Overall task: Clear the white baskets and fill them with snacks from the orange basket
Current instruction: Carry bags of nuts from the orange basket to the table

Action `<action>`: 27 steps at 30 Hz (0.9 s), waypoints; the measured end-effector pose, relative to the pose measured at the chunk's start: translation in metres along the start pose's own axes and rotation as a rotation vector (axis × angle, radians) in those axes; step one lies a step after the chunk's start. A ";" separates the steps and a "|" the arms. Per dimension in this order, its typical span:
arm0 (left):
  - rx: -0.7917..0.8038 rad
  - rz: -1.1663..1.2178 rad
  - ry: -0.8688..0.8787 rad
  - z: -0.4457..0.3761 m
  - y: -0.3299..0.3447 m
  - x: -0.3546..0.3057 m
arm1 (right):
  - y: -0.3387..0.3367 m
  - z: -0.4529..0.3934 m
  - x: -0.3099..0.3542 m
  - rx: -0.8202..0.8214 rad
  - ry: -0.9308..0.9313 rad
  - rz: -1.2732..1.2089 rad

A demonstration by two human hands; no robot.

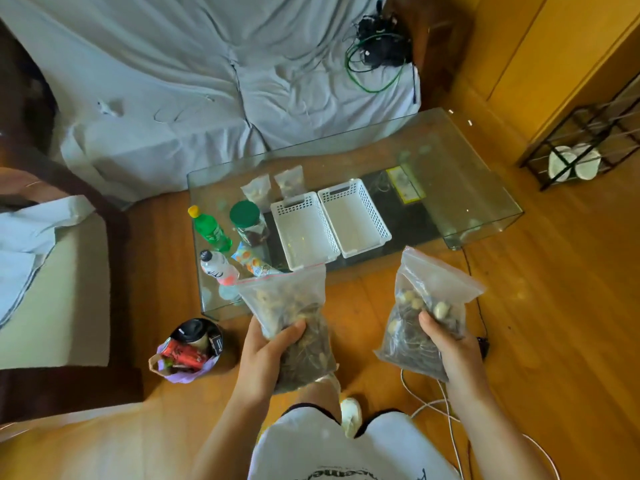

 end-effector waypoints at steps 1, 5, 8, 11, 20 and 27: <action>-0.023 -0.005 -0.003 -0.011 0.000 -0.003 | 0.002 -0.014 0.006 -0.006 0.007 0.014; -0.108 0.004 -0.025 -0.062 -0.003 -0.007 | 0.013 -0.068 0.028 -0.002 -0.017 0.032; -0.141 0.038 -0.039 -0.106 0.005 -0.011 | 0.020 -0.111 0.049 -0.008 -0.050 0.052; -0.159 0.079 -0.059 -0.155 0.023 -0.023 | 0.031 -0.160 0.078 -0.005 -0.046 0.083; -0.051 0.058 -0.034 -0.306 0.094 -0.112 | 0.077 -0.301 0.157 0.009 0.016 0.093; -0.061 0.066 -0.095 -0.392 0.134 -0.103 | 0.106 -0.409 0.146 0.033 0.083 0.174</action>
Point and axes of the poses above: each hand's wrist, its own z-axis away from the middle knuckle, its own y-axis out of the palm, x = y × z, the point moved 9 cm from there along -z, towards the middle knuckle, and after that the axes turned 2 degrees about z, right-handed, at the moved point
